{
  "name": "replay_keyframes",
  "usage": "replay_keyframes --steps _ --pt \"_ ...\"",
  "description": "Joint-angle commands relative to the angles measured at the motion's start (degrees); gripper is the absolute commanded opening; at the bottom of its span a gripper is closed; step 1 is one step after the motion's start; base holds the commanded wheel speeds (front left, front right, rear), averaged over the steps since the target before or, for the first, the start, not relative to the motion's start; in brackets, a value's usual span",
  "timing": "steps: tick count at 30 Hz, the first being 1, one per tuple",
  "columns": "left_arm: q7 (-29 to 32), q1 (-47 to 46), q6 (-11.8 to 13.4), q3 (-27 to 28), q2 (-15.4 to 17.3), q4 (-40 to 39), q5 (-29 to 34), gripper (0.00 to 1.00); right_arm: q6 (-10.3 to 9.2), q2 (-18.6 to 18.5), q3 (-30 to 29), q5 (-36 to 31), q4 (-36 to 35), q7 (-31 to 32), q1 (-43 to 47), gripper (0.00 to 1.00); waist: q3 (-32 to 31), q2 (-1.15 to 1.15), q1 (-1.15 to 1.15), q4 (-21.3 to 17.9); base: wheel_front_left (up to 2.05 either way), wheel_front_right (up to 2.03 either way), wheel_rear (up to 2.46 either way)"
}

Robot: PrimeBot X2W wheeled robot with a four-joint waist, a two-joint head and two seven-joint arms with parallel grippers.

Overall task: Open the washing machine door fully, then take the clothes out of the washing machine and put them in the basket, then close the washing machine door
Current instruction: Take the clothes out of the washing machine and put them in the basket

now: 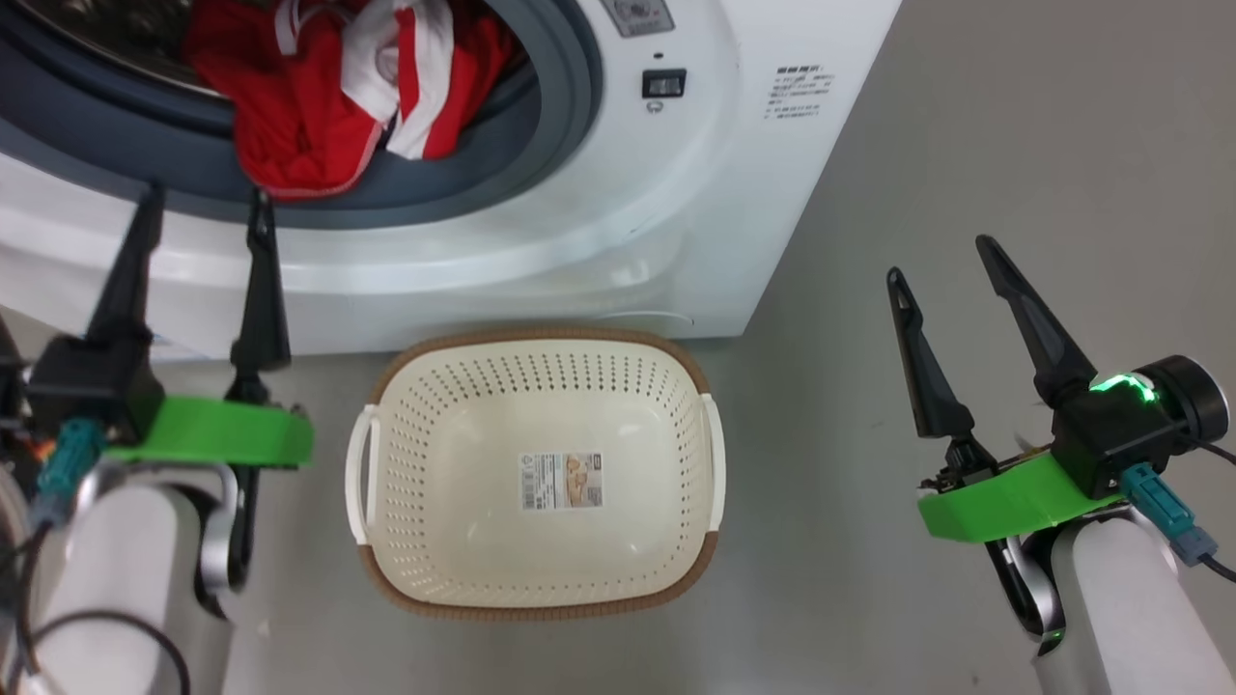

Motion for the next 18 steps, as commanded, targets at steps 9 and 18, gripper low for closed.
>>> replay_keyframes --steps 9,18 --pt "1.3 -13.1 -1.5 -0.2 4.4 7.4 2.2 1.0 0.36 0.0 0.4 -1.4 -2.6 -0.4 -3.0 1.0 7.4 0.0 0.0 -0.6 0.0 0.0 0.0" --pt "3.7 -22.6 -2.3 -1.3 5.5 17.2 2.6 1.0 0.36 0.0 1.0 -1.6 -3.2 -0.4 -5.4 1.0 11.3 0.0 0.0 -1.4 0.0 0.0 0.0"
